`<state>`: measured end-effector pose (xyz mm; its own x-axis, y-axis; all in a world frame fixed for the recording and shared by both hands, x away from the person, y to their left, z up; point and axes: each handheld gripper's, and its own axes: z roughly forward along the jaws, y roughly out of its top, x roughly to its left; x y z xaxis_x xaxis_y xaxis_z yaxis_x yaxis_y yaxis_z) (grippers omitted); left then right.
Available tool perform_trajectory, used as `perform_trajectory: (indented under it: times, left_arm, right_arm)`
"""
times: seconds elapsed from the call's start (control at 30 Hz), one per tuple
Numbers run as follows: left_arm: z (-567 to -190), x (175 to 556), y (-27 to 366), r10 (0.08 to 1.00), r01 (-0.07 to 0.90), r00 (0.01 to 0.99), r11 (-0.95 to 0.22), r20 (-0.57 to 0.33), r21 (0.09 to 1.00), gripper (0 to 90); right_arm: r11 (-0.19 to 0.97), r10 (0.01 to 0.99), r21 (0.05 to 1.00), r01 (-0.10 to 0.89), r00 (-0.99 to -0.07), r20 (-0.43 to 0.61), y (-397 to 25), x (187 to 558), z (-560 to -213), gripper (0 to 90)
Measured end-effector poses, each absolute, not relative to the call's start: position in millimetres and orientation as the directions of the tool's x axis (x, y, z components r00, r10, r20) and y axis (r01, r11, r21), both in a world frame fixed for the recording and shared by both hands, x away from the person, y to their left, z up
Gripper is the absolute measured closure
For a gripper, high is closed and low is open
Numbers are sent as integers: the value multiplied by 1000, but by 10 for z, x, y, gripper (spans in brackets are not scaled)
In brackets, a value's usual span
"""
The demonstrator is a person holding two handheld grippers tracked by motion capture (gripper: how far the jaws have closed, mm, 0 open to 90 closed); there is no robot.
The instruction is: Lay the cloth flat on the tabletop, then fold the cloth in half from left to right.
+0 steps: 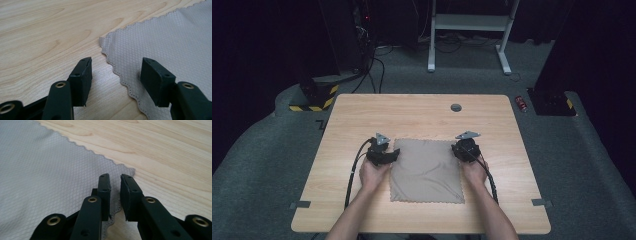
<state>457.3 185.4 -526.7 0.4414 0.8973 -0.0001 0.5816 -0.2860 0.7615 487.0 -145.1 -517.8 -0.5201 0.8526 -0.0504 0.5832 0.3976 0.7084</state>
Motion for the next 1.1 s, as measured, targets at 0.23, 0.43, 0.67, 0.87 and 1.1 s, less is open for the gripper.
perform_trajectory:
  times: [0.23, 0.43, 0.67, 0.87, 1.1]
  left_arm:
    - [-5247, 4605, 1860, 892, 596, 451, -295, -7, 746, 412]
    - [-5205, 4650, 1877, 891, 623, 454, -298, -24, 723, 413]
    - [-5193, 4663, 1925, 897, 632, 438, -267, -52, 728, 398]
    - [-5176, 4684, 1979, 905, 645, 418, -234, -80, 727, 403]
    - [-5171, 4717, 2008, 909, 670, 411, -245, -75, 700, 409]
  right_arm:
    - [375, 871, 699, 609, -489, -41, -1477, 4896, -5160, 710]
    - [347, 835, 749, 565, -550, 28, -1440, 4659, -5002, 622]
    - [379, 737, 762, 525, -669, 94, -1218, 4318, -4981, 621]
    - [445, 625, 767, 462, -774, 104, -892, 3990, -5000, 669]
    - [508, 499, 786, 352, -864, 65, -510, 3591, -5016, 774]
